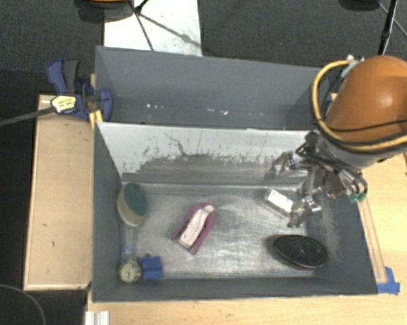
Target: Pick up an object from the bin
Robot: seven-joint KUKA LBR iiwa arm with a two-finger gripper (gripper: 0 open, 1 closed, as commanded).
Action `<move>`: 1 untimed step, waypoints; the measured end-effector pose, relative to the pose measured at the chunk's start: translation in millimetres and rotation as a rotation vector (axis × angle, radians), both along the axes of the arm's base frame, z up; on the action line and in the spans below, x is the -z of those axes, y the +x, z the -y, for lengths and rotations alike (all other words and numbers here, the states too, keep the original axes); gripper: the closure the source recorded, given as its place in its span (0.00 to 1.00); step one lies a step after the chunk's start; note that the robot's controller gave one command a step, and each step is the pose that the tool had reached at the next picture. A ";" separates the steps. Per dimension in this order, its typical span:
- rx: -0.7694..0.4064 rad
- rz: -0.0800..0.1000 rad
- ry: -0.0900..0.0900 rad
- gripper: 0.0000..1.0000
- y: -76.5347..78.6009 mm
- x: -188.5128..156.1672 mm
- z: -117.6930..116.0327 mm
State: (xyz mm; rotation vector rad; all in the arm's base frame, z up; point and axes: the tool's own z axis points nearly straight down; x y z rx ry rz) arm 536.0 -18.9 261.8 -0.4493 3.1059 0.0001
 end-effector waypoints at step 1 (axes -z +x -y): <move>0.145 -0.009 0.000 0.00 -12.1 149.3 33.0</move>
Offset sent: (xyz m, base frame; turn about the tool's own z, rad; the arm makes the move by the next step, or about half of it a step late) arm -0.0107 -0.0325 -0.1451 0.1445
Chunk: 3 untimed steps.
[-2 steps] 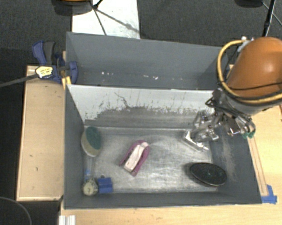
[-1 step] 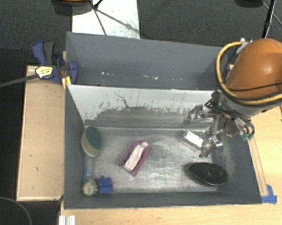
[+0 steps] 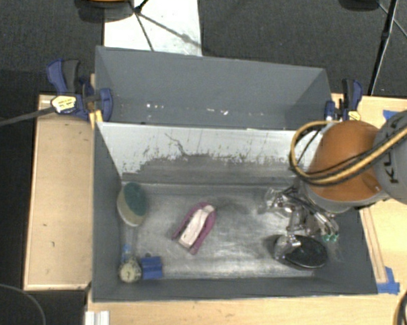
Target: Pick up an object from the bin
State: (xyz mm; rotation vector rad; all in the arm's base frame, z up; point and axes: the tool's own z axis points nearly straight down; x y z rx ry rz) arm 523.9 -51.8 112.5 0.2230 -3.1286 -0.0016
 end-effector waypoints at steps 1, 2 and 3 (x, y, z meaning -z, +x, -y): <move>-0.175 0.011 -0.001 0.00 26.6 35.2 50.0; -0.331 0.014 0.023 0.00 -31.6 24.5 70.0; -0.356 0.008 0.022 0.00 -27.9 29.6 68.8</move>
Offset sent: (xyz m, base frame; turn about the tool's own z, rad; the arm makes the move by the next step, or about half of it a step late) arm 0.0255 -0.0491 -0.0350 -0.1792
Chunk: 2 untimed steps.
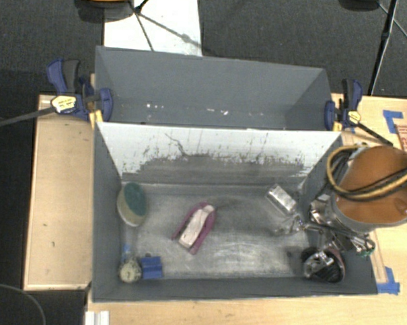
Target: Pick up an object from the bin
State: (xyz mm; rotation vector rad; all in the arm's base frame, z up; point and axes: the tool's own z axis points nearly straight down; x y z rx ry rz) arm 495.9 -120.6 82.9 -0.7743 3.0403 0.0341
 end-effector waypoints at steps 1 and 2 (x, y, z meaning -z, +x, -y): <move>-0.013 0.015 0.007 0.00 -7.0 8.2 2.6; -0.017 0.005 0.002 0.00 -4.7 5.6 2.1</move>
Offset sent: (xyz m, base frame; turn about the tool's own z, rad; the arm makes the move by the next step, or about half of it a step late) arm -0.0142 -0.0224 -0.0129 -0.0126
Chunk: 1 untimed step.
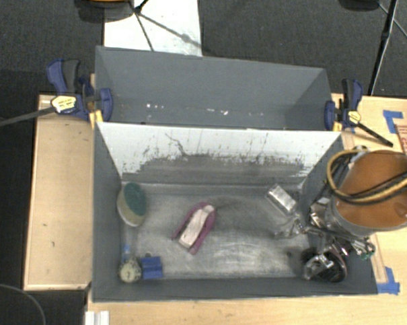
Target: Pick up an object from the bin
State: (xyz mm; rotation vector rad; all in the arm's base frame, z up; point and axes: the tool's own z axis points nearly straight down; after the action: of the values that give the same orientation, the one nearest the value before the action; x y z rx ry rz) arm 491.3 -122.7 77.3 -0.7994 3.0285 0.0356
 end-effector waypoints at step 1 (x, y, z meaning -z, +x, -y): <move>-0.077 0.003 0.003 0.00 -0.3 0.6 -1.1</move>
Offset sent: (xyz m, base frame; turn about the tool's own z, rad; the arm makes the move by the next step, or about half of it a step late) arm -0.0045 -0.0229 -0.0073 -0.1193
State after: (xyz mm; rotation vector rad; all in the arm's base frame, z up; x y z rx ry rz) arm 491.0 -121.6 76.8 -0.9141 2.9926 0.0396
